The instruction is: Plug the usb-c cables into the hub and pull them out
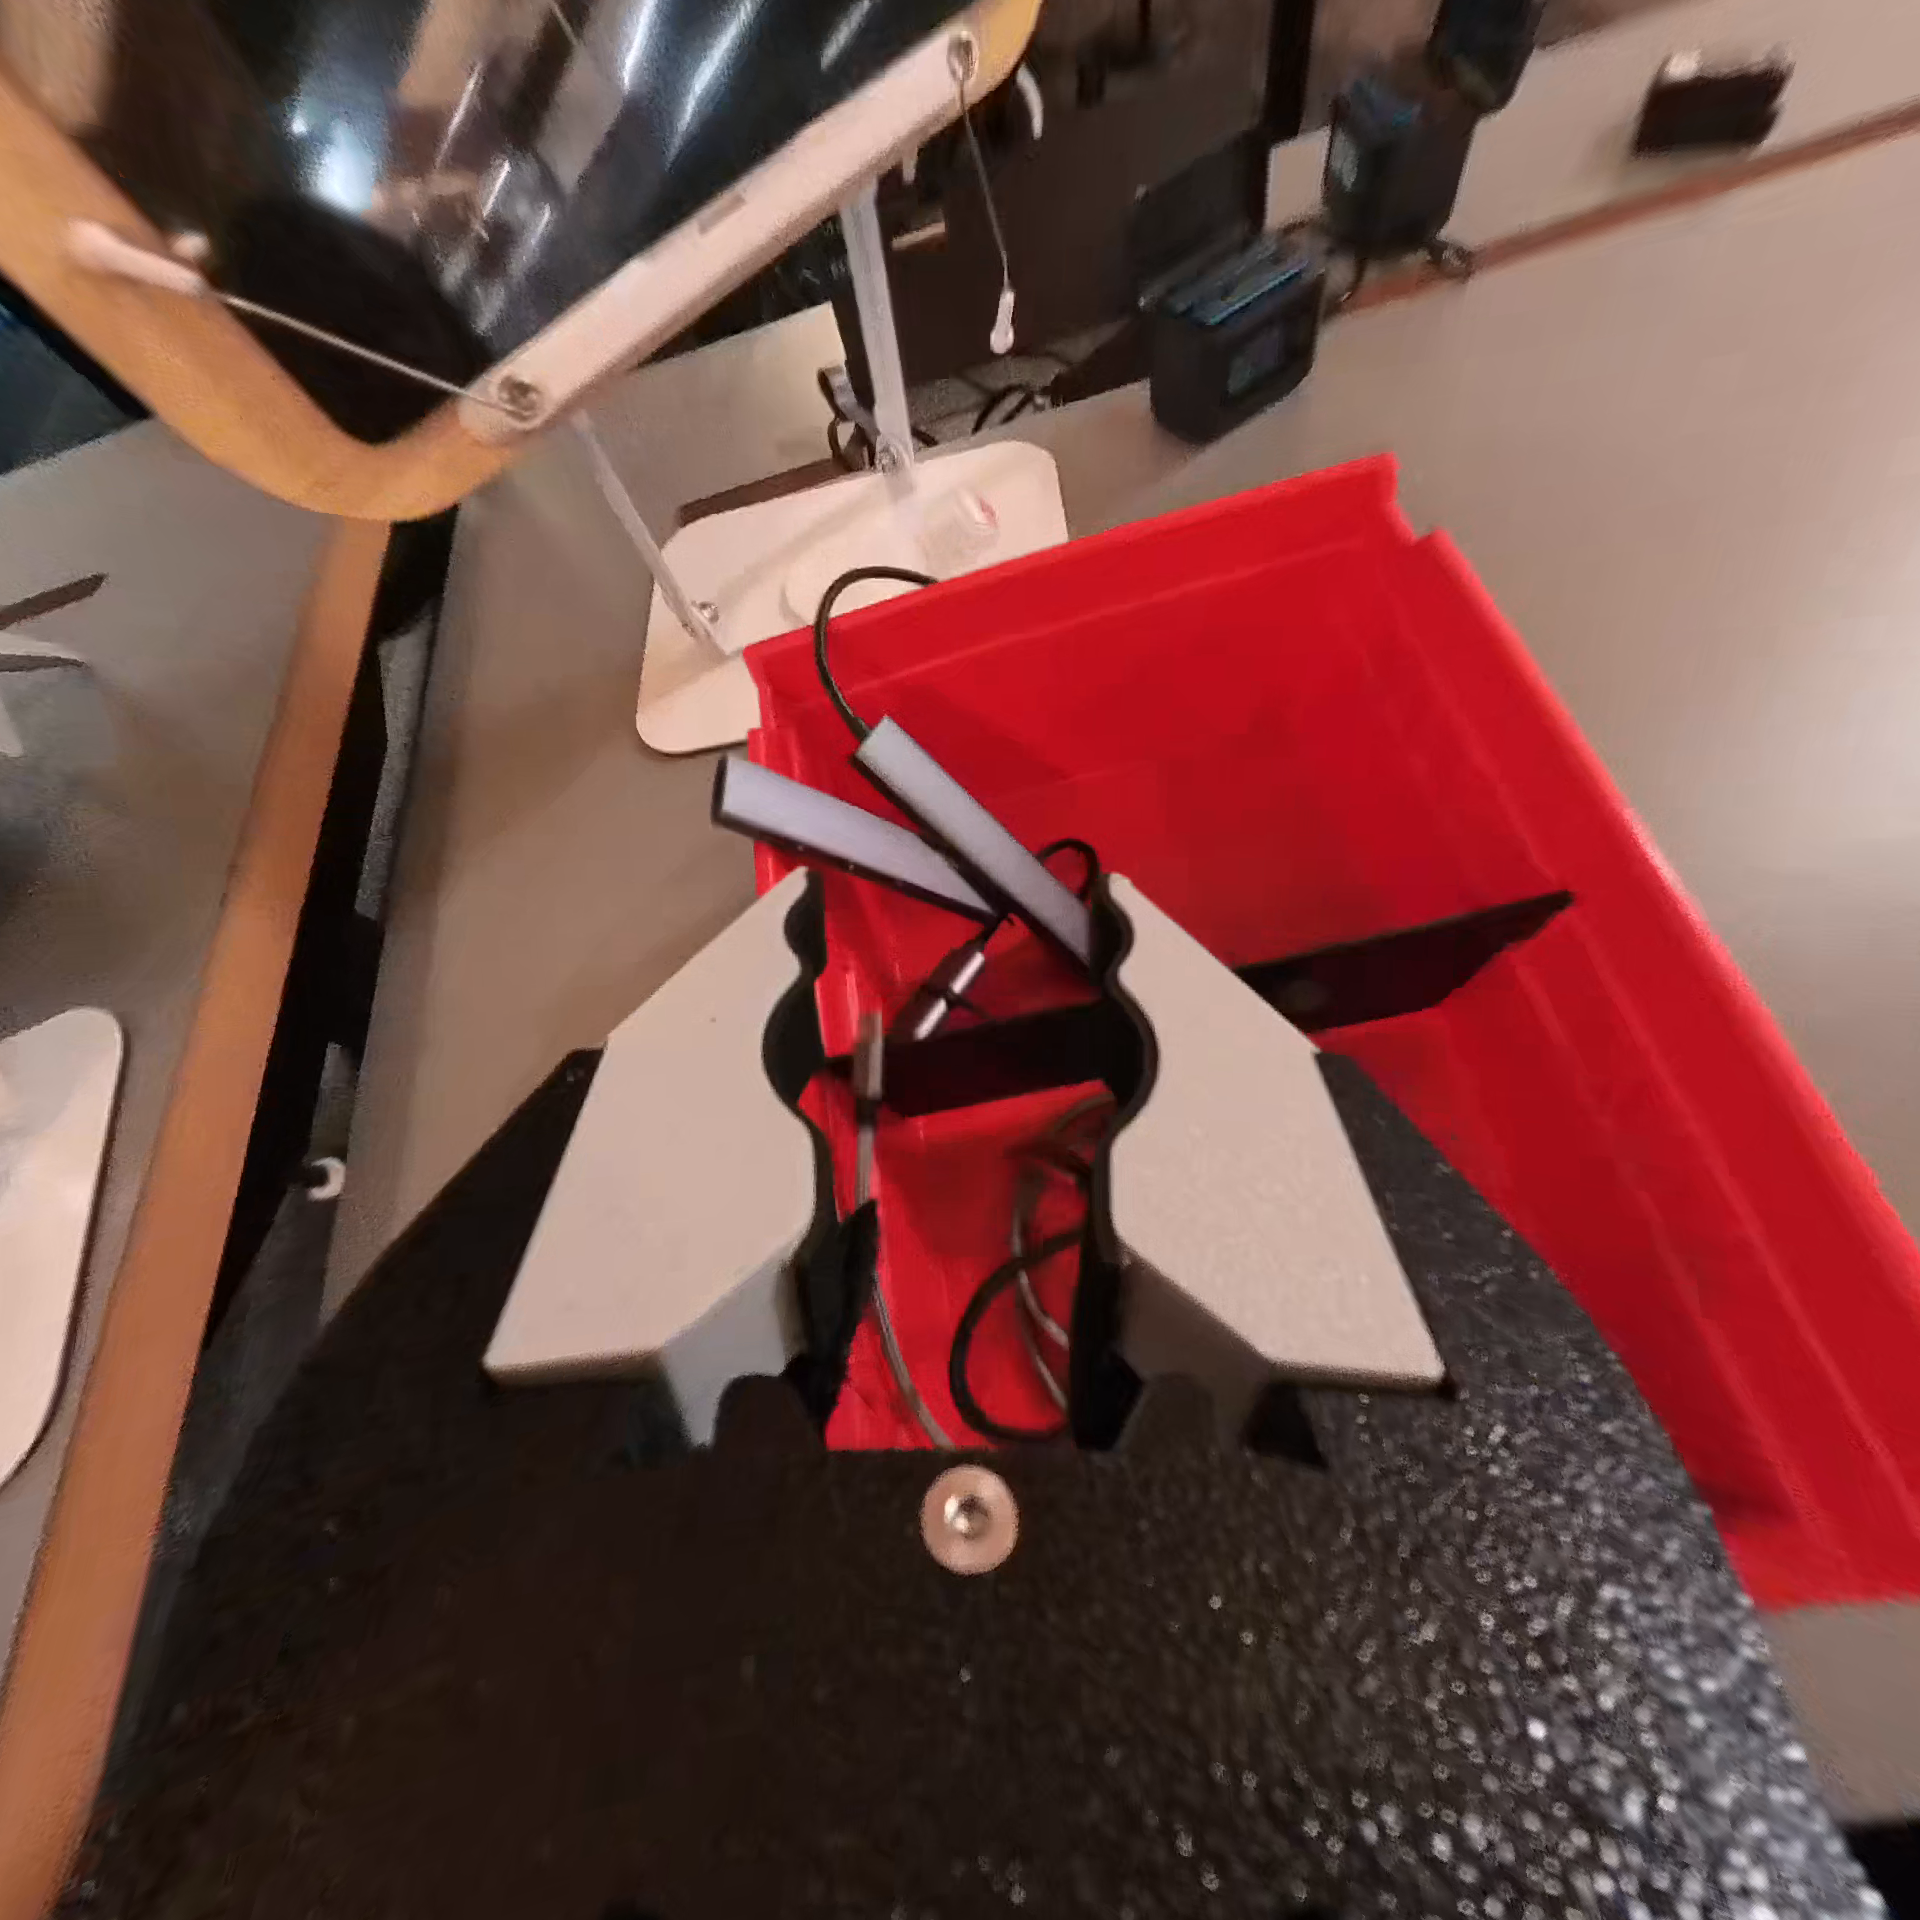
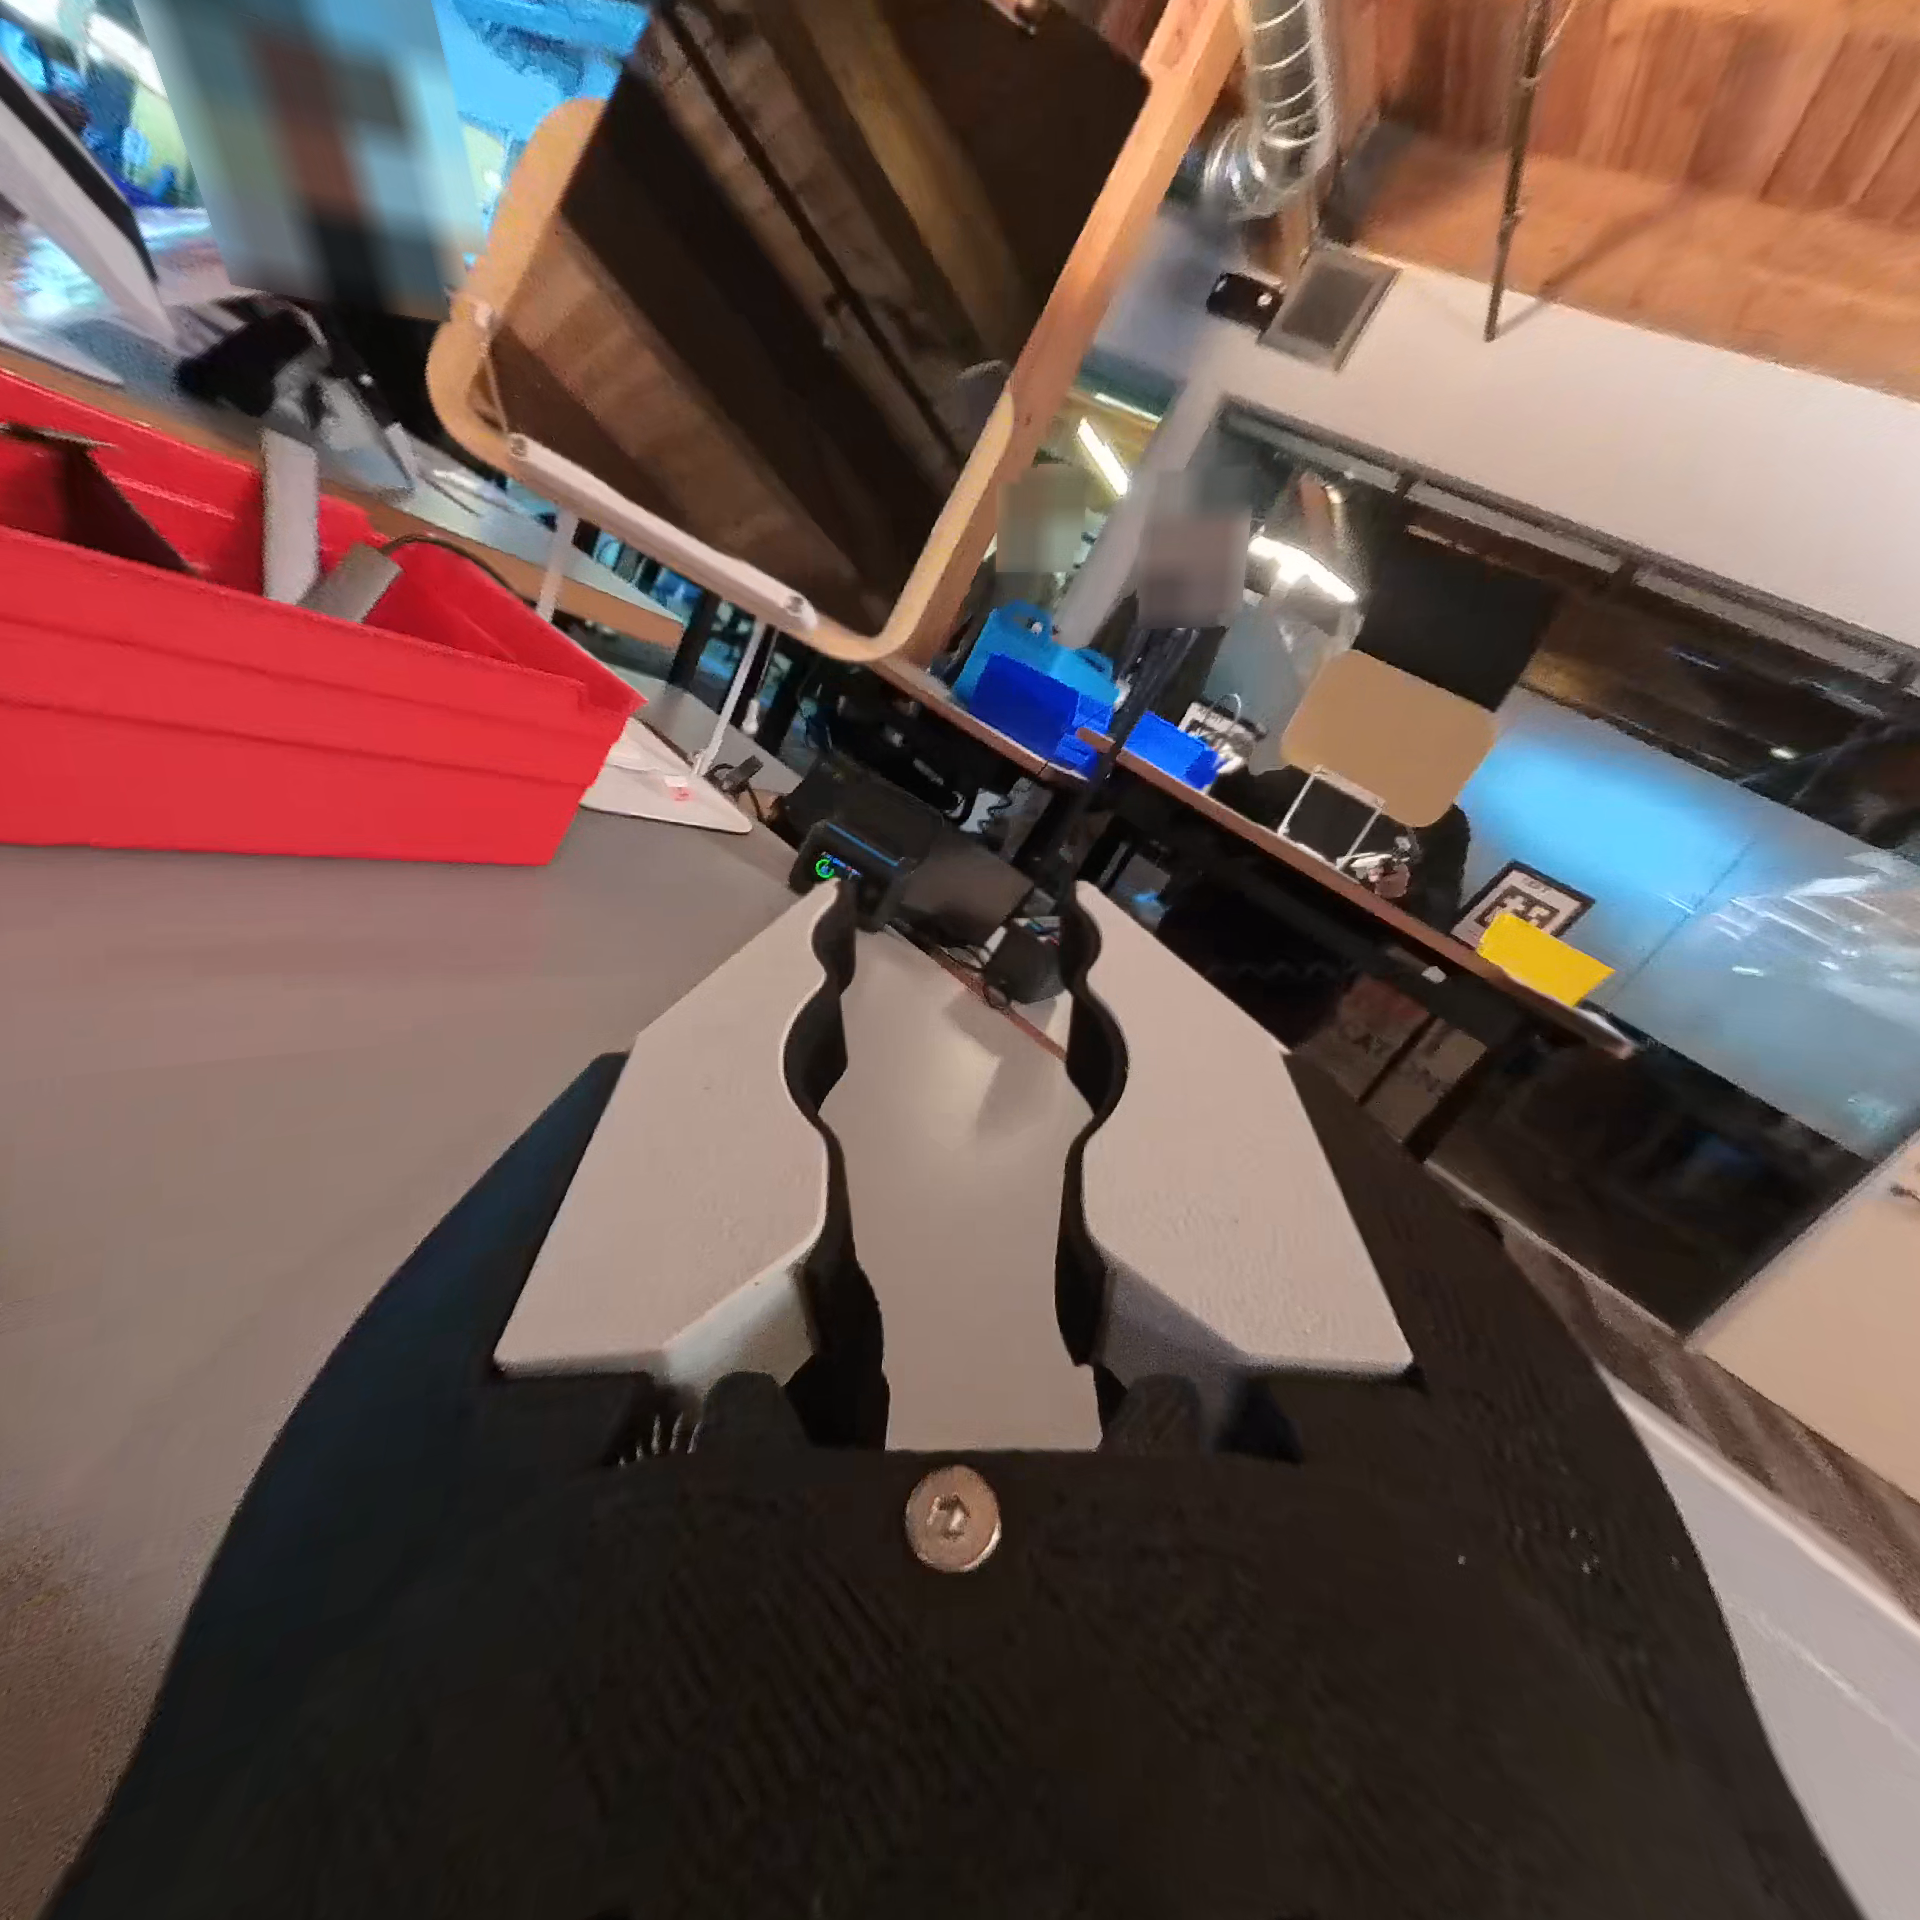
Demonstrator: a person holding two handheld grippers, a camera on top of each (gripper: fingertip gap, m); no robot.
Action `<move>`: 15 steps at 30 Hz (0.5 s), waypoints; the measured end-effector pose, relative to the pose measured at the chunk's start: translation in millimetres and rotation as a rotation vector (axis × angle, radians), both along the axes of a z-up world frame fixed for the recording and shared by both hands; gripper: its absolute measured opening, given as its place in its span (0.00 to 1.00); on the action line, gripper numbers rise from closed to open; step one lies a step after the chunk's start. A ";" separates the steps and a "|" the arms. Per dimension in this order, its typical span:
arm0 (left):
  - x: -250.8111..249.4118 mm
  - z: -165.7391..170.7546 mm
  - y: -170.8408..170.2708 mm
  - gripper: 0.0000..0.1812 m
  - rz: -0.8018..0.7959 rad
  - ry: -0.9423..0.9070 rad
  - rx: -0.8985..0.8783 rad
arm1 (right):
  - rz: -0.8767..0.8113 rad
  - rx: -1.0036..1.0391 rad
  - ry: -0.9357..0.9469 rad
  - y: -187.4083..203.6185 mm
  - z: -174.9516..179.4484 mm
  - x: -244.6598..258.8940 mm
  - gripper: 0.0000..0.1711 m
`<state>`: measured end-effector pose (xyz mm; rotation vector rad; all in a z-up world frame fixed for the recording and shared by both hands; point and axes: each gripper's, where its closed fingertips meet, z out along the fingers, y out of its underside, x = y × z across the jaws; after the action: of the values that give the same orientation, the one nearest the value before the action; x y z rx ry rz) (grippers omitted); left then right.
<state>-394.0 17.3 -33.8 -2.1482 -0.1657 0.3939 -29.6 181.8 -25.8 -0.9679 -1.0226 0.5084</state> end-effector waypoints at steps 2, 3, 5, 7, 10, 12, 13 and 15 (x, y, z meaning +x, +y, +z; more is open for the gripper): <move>-9.5 -9.8 21.0 0.25 0.002 0.002 -0.053 | -0.012 -0.043 0.050 13.9 -12.1 -13.1 0.22; -11.6 -16.4 30.2 0.25 -0.001 -0.018 -0.089 | -0.008 -0.081 0.076 18.8 -18.1 -16.3 0.22; -15.1 -26.6 47.4 0.24 -0.019 -0.020 -0.152 | 0.004 -0.101 0.095 23.2 -32.9 -19.0 0.22; -21.6 -34.0 61.7 0.24 -0.035 0.020 -0.214 | 0.005 -0.074 0.053 23.9 -40.0 -20.3 0.21; -37.2 -47.9 73.1 0.26 0.008 0.012 -0.315 | 0.039 -0.086 0.084 22.4 -38.0 -17.7 0.19; -47.7 -57.3 76.1 0.28 0.049 -0.005 -0.378 | 0.042 -0.116 0.087 25.0 -39.3 -17.5 0.19; -52.2 -61.1 77.7 0.28 0.064 -0.008 -0.401 | 0.045 -0.127 0.089 25.9 -39.5 -17.4 0.19; -58.7 -68.9 79.7 0.30 0.089 -0.021 -0.443 | 0.062 -0.143 0.096 25.2 -39.3 -17.9 0.19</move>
<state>-452.7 97.1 -102.7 -2.5879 -0.2007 0.4949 -47.4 207.1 -65.1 -1.0303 -0.9413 0.6807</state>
